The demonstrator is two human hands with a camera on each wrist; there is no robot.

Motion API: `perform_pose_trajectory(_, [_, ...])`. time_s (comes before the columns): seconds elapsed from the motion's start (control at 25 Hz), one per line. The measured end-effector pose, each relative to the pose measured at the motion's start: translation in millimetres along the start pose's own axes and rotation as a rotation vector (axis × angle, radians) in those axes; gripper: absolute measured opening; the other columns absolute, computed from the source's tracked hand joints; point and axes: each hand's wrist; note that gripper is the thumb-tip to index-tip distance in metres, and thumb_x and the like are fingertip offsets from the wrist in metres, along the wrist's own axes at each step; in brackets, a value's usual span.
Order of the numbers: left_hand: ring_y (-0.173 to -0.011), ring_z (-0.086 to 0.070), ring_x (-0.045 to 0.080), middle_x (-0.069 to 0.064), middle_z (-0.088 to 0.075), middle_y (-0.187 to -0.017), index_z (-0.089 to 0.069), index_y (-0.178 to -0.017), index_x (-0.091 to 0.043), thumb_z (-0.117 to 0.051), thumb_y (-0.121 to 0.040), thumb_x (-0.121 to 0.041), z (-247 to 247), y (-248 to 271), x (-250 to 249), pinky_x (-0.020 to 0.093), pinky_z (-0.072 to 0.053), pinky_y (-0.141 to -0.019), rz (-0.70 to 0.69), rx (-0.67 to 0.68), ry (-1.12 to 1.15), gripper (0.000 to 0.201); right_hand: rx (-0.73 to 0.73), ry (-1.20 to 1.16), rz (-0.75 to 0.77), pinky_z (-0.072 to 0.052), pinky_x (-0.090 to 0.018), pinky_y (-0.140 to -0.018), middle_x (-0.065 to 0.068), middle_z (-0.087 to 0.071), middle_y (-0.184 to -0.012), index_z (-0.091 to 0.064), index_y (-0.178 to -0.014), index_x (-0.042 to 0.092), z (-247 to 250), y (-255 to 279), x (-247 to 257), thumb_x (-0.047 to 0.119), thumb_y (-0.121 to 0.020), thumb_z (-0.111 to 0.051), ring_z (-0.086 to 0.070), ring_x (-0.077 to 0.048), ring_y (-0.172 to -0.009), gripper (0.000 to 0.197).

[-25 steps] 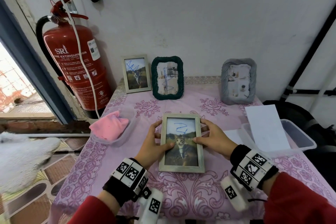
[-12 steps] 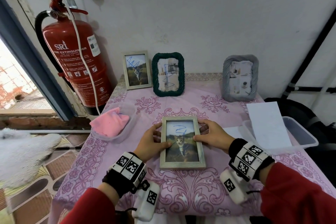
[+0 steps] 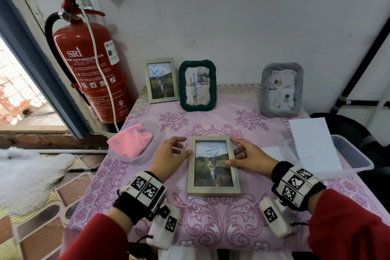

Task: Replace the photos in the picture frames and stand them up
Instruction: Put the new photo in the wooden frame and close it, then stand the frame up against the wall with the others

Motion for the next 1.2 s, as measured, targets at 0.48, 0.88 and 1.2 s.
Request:
perform_pose_trajectory(0.48, [-0.101,-0.057,0.02,0.006,-0.061,-0.117,-0.055,-0.126,-0.019,-0.074,-0.076,-0.031,116.7,-31.8,44.5,0.032,-0.043,-0.093,0.06,-0.018,-0.696,0.055,0.006,-0.02,0.005,-0.053,-0.025,-0.076,-0.005,-0.054,-0.093,-0.028,-0.146,0.018,3.8,-5.2,-9.8,0.012,-0.075,-0.076,-0.06,-0.016,-0.082,0.086])
perform_pose_trajectory(0.88, [-0.081,-0.057,0.014,-0.006,-0.061,-0.092,-0.062,-0.116,-0.025,-0.071,-0.075,-0.024,112.3,-41.5,47.8,0.021,-0.038,-0.076,0.121,0.018,-0.691,0.042,-0.001,-0.021,0.009,-0.052,-0.024,-0.077,-0.006,-0.053,-0.091,-0.03,-0.145,0.021,3.9,-6.5,-13.0,0.015,-0.075,-0.076,-0.059,-0.013,-0.079,0.084])
perform_pose_trajectory(1.2, [-0.065,-0.059,0.012,-0.002,-0.061,-0.086,-0.066,-0.115,-0.015,-0.064,-0.082,-0.008,114.4,-35.9,36.4,0.011,-0.043,-0.058,-0.033,-0.119,-0.548,0.034,-0.008,-0.005,0.019,-0.051,-0.016,-0.068,-0.003,-0.05,-0.088,-0.033,-0.143,0.023,4.0,-7.3,-14.8,0.016,-0.075,-0.076,-0.056,-0.009,-0.075,0.082])
Point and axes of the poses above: each hand's wrist, its own y-axis away from the middle knuckle, its own z-axis out of the back of the hand, x = y × z
